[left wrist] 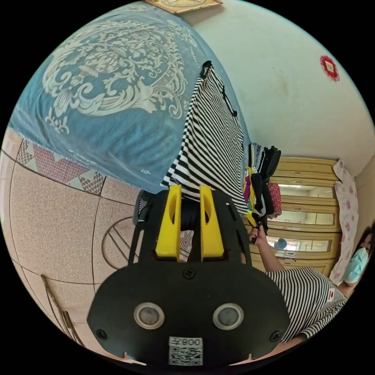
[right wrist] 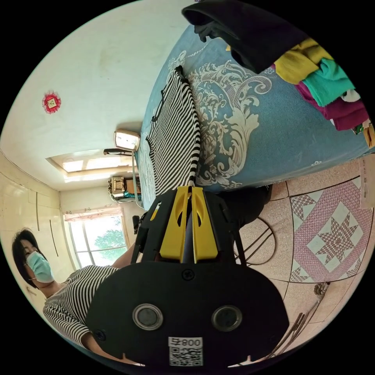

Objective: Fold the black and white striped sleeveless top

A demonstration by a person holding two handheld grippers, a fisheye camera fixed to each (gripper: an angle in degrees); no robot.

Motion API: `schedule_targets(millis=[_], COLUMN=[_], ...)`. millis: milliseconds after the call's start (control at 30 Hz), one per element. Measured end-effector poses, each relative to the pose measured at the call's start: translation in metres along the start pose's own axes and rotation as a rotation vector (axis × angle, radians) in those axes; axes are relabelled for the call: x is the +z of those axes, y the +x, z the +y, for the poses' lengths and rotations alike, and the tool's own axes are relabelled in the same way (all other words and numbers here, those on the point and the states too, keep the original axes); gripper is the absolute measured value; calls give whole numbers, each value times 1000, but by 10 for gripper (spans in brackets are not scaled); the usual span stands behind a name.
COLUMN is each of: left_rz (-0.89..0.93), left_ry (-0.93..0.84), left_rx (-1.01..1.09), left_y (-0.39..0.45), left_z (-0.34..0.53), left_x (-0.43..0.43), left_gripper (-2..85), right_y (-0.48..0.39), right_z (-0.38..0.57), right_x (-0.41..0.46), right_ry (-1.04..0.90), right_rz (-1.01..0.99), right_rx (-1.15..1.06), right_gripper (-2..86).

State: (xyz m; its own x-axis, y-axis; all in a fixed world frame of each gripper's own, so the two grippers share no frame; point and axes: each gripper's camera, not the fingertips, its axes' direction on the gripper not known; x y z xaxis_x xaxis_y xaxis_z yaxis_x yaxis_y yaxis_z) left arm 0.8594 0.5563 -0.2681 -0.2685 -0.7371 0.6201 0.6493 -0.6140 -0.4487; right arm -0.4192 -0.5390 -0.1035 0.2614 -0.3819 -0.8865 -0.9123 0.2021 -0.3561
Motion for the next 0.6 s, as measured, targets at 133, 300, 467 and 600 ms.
schedule_targets(millis=[133,300,467,600], left_rz=[53,87,149,178], left_ry=[7,13,19,17], left_rx=[-74,-113,-134,-124], left_y=[-25,-44,-59,-61], left_z=[4,-5,-22,-25], left_x=[10,25,34,33], left_gripper=[119,132,80,46], right_y=[13,36,58,70], right_z=[-9,-17,-32,-43], right_x=[6,14,24,29], right_ry=[-21,-27,-25,-26], right_rz=[28,38,29,29], right_rx=[25,73,120,138], right_gripper=[13,15,15,14])
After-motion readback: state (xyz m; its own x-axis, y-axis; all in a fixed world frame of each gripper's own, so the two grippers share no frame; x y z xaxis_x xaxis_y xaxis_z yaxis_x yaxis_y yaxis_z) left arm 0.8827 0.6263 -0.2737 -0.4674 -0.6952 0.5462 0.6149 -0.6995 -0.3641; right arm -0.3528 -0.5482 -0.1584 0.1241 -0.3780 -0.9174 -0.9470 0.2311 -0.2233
